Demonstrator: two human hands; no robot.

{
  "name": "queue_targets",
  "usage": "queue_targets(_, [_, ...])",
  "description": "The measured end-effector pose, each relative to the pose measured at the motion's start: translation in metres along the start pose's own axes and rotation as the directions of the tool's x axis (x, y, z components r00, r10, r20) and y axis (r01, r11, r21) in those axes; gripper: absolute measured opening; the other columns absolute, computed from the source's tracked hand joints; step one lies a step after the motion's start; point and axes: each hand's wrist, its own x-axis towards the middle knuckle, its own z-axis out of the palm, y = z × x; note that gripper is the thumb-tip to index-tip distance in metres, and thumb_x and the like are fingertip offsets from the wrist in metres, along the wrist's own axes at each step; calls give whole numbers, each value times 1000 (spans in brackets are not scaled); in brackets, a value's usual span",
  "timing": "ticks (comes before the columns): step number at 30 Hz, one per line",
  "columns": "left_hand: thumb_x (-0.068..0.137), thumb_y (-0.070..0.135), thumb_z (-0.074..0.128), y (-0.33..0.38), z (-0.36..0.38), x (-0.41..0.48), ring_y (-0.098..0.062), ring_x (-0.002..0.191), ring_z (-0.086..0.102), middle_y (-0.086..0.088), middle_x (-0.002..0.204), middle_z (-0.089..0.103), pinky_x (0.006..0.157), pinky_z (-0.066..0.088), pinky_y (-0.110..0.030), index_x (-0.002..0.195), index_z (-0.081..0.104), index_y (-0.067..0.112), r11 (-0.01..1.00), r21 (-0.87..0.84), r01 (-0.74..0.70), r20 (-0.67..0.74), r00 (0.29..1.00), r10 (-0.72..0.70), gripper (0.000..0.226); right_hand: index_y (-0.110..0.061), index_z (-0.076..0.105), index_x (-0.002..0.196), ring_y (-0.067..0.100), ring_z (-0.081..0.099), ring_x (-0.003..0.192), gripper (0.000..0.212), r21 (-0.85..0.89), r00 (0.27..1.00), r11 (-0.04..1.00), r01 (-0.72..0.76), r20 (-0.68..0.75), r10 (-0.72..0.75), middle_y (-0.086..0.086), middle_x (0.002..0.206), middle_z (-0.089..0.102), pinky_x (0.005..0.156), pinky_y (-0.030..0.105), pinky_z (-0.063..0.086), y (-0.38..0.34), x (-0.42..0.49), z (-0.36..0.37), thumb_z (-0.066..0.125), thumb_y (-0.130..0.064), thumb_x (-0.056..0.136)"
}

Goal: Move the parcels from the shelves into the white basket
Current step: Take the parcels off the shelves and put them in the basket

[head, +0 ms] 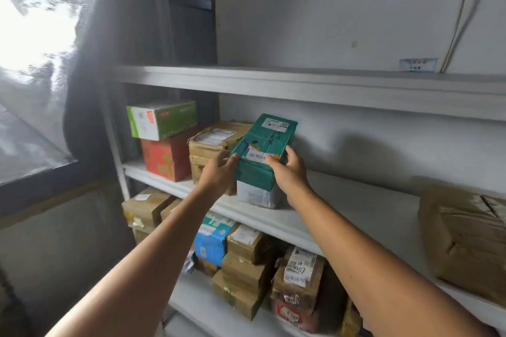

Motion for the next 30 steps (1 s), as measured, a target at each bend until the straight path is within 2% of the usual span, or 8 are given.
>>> queue_targets(3, [97, 27, 52, 0, 2, -41, -1, 61, 58, -3, 98, 69, 50, 46, -16, 121, 59, 9, 999, -2, 34, -57, 998, -34, 31, -24, 53, 132, 15, 62, 107, 45, 5, 996, 1000, 27, 86, -28, -1, 124, 62, 80, 33, 58, 4, -37, -18, 66, -26, 89])
queue_targets(6, [95, 27, 56, 3, 0, -81, -24, 93, 66, -13, 111, 68, 84, 55, -40, 124, 60, 10, 995, 10, 96, -85, 992, -95, 34, -24, 45, 142, 13, 59, 114, 57, -3, 979, 996, 86, 186, -84, -3, 130, 59, 93, 37, 55, 6, -79, -34, 66, -25, 89])
queue_targets(8, [94, 29, 58, 6, -7, -106, -32, 99, 66, -13, 107, 69, 89, 53, -50, 123, 60, 14, 990, 12, 138, -138, 981, -135, 33, -21, 43, 144, 7, 56, 115, 60, -2, 960, 992, 128, 253, -123, -4, 133, 58, 98, 34, 51, 4, -102, -40, 67, -21, 89])
queue_targets(15, [89, 18, 65, 6, -65, -196, -29, 101, 66, -12, 113, 68, 91, 52, -48, 131, 54, 20, 973, 103, 207, -318, 934, -165, 43, -14, 37, 148, 3, 42, 129, 70, 27, 864, 986, 165, 478, -158, 0, 147, 46, 102, 13, 31, -12, -173, -22, 68, -7, 86])
queue_targets(18, [89, 16, 64, -2, -96, -235, -27, 97, 67, -9, 108, 70, 88, 53, -49, 129, 55, 24, 972, 123, 198, -391, 910, -136, 41, -14, 40, 147, 6, 45, 129, 66, 37, 810, 984, 176, 563, -166, 0, 144, 50, 109, 25, 38, -20, -205, 7, 66, -8, 87])
queue_targets(24, [89, 17, 65, -31, -142, -317, -20, 97, 67, -3, 113, 68, 81, 57, -47, 130, 53, 29, 973, 61, 220, -509, 846, -159, 45, -13, 57, 130, 19, 63, 110, 42, 18, 751, 979, 205, 638, -169, 2, 120, 67, 95, 38, 52, -12, -279, 56, 65, -11, 88])
queue_targets(28, [89, 18, 66, -44, -160, -376, -23, 106, 63, -8, 119, 64, 87, 55, -48, 128, 53, 23, 964, -3, 265, -607, 766, -212, 42, -14, 54, 134, 10, 63, 110, 48, 98, 645, 979, 180, 740, -193, -4, 122, 65, 96, 40, 53, -2, -327, 73, 66, -7, 88])
queue_targets(30, [89, 17, 66, -44, -169, -402, -23, 111, 60, -10, 123, 62, 90, 53, -47, 123, 53, 20, 958, -33, 286, -664, 710, -235, 37, -20, 50, 139, -11, 60, 102, 54, 124, 591, 982, 140, 785, -183, -14, 118, 63, 93, 33, 55, -1, -349, 80, 67, -9, 88])
